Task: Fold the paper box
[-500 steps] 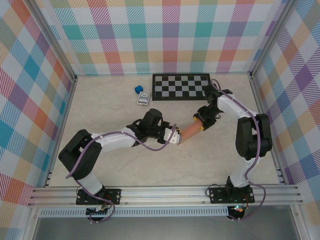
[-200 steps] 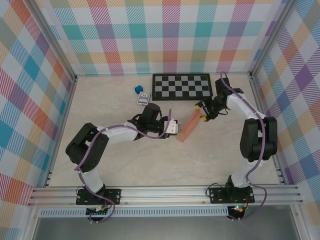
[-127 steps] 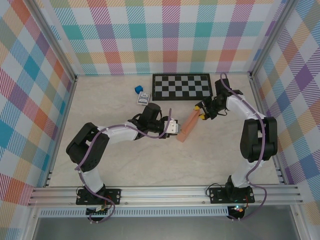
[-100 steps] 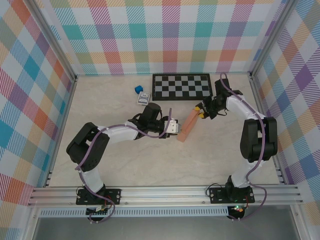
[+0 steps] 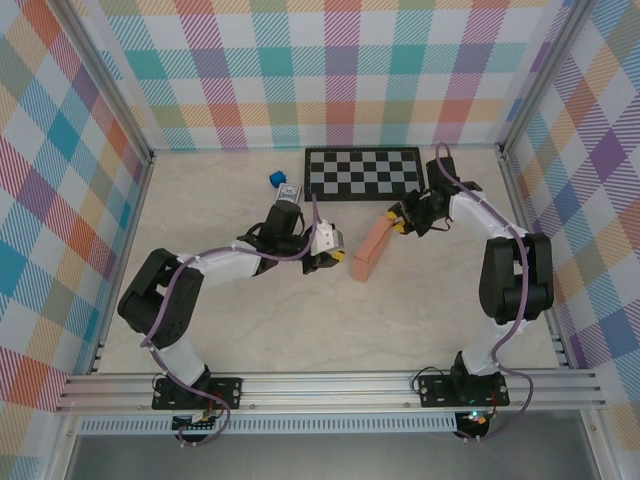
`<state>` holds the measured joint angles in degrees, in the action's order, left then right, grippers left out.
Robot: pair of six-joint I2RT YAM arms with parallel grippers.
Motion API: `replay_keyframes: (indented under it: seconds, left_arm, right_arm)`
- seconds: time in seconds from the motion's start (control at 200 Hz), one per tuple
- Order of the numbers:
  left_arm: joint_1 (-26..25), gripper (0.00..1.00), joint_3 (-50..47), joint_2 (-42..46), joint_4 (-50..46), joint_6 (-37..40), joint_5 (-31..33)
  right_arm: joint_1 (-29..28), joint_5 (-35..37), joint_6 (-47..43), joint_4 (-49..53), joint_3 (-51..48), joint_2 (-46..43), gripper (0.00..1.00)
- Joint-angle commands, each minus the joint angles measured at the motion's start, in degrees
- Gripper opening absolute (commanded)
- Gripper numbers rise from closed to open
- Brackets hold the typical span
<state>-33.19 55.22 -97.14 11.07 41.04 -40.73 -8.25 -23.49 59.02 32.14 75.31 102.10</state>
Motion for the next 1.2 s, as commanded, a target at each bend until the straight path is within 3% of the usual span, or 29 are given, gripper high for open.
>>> replay_keyframes:
  seconds: [0.0,0.32,0.63,0.905,1.195]
  left_arm:
    - [-0.12,0.16,-0.11,2.92,4.84,-9.76,-3.35]
    - [-3.52,0.23,3.13,-3.04,17.81,-25.75,8.31]
    - [-7.13,0.25,4.02,-5.58,16.1,-25.73,8.95]
    - [-8.47,0.25,4.7,-6.95,6.41,-15.23,9.59]
    - [-9.76,0.24,7.84,-10.63,-3.76,-7.46,18.11]
  right_arm:
    - [-0.19,2.84,-1.56,0.99,-1.46,2.83,0.27]
    - [-1.13,3.01,-2.33,0.49,-1.52,2.7,0.28]
    - [-2.3,3.53,-2.51,0.22,-1.92,2.0,0.27]
    - [-2.69,3.88,-2.64,0.25,-2.34,2.3,0.28]
    - [-2.88,4.59,-3.44,0.26,-2.75,2.31,0.28]
